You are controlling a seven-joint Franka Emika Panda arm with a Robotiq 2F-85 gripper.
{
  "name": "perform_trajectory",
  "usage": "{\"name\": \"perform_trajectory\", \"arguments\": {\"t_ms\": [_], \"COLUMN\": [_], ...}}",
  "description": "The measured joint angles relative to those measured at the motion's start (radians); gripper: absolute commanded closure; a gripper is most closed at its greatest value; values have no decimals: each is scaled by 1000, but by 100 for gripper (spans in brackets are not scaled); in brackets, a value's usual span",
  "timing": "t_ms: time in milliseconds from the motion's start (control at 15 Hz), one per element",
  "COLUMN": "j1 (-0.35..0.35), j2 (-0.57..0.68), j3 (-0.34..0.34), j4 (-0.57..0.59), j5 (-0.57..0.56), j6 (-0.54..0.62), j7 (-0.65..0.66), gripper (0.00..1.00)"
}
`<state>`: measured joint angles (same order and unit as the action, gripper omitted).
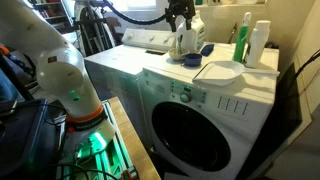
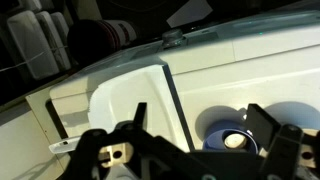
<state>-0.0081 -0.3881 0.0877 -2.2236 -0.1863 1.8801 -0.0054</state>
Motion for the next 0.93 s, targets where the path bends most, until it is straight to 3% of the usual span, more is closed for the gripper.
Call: {"name": "perform_trajectory", "arguments": {"t_ms": [333, 467, 733, 933], "j1": [-1, -7, -68, -46], "j2": [2, 29, 172, 285], "j3": [5, 42, 208, 227], "j4": [2, 13, 64, 95], "j5": [-9, -32, -34, -46], "j6": [-6, -11, 7, 9], "j7": [38, 178, 503, 724], "gripper": [0, 0, 0, 0]}}
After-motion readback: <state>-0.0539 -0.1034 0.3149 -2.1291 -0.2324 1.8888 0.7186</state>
